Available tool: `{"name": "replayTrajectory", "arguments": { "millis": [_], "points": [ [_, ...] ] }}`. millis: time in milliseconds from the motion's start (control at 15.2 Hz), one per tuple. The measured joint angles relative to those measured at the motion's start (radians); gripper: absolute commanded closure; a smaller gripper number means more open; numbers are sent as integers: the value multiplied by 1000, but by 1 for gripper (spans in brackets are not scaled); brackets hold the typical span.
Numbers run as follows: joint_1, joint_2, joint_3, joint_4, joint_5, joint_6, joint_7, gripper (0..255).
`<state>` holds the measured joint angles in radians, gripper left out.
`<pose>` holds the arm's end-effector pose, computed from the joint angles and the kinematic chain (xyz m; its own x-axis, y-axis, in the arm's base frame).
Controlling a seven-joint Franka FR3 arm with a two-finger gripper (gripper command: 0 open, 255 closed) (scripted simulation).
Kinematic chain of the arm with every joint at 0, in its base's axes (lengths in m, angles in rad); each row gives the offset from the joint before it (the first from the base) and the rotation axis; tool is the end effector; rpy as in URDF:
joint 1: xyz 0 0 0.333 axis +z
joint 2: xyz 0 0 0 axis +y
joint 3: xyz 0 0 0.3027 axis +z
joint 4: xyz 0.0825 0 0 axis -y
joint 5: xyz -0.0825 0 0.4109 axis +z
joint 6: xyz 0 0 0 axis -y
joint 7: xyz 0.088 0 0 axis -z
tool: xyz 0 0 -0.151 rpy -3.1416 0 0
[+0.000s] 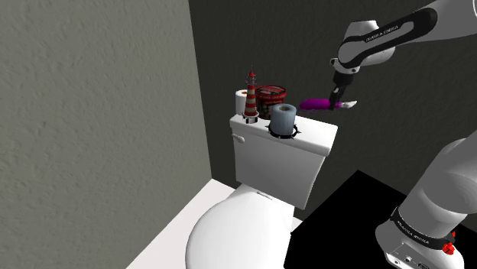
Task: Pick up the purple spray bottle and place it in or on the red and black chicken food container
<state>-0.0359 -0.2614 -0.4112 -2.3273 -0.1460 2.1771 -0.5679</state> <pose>0.4543 -0.2273 0.3725 0.9762 0.2066 0.0657 0.2021 -0.9769 0.0700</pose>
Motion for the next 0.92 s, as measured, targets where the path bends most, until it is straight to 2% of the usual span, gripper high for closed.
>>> {"name": "replayTrajectory", "arguments": {
  "millis": [924],
  "points": [
    [4,-49,23,148,-2,-196,6,255]
  ]
}}
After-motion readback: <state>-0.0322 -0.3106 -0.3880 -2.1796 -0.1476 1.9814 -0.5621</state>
